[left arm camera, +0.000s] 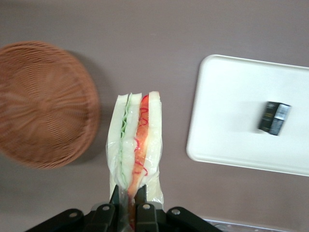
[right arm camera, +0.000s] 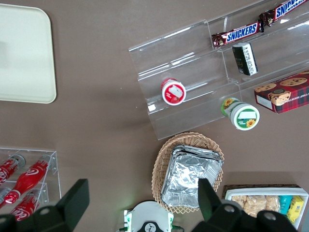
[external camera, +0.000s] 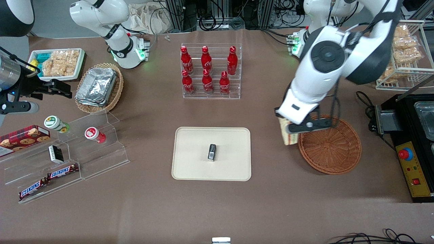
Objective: Place sandwich from basket to tray
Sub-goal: 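Carry the sandwich over to the cream tray beside the black box, then lower the sandwich onto the tray and open the left gripper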
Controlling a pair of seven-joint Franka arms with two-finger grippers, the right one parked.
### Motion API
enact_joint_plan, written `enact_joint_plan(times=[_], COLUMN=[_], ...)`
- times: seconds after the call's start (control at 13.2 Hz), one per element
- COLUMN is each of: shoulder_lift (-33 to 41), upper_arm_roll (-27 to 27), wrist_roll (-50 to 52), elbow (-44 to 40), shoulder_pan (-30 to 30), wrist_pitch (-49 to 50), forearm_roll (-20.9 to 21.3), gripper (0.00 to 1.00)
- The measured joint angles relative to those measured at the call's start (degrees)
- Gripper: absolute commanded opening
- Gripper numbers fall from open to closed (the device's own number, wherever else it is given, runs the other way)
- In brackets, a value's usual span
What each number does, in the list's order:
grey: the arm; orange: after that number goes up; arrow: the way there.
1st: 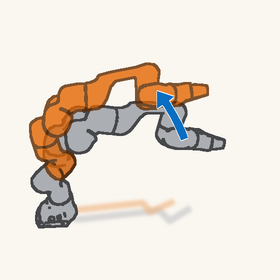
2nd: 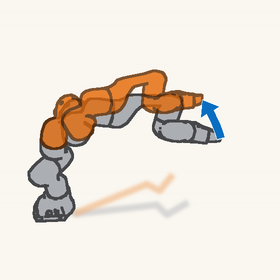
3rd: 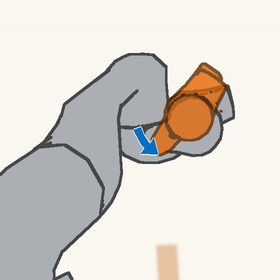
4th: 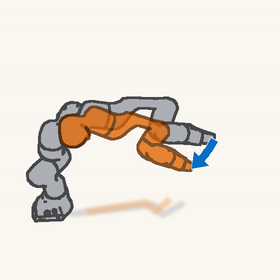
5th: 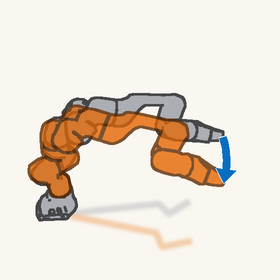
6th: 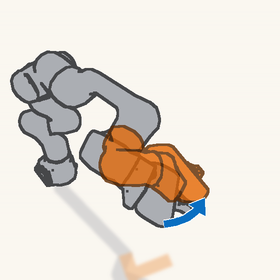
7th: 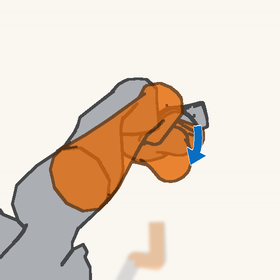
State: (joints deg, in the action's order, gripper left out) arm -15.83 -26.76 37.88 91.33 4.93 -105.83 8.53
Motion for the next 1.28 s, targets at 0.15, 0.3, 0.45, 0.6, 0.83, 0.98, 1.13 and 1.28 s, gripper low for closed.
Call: enact_joint_plan(times=[0.15, 0.3, 0.45, 0.6, 0.83, 0.98, 1.13, 1.28], shoulder_lift=[-3.5, -6.6, -10.2, -14.5, -19.5, -22.0, -24.1, -25.7], upper_arm_roll=[0.0, 0.0, 0.0, 0.0, 0.0, 0.0, 0.1, 0.2], wrist_roll=[0.0, -0.1, -0.1, -0.1, -0.1, -0.1, -0.2, -0.2], elbow=[-0.4, -0.7, -0.8, -0.9, -1.1, -1.3, -1.5, -1.7], shoulder_pan=[1.3, 3.6, 5.6, 6.2, 6.7, 6.9, 6.9, 6.9], wrist_pitch=[-4.4, -7.1, -11.0, -15.3, -19.4, -21.5, -23.5, -24.6], forearm_roll=[0.1, 0.5, 1.5, 1.8, 2.1, 2.2, 2.3, 3.3], gripper=[0.00, 0.02, 0.03, 0.03, 0.03, 0.03, 0.03, 0.05])
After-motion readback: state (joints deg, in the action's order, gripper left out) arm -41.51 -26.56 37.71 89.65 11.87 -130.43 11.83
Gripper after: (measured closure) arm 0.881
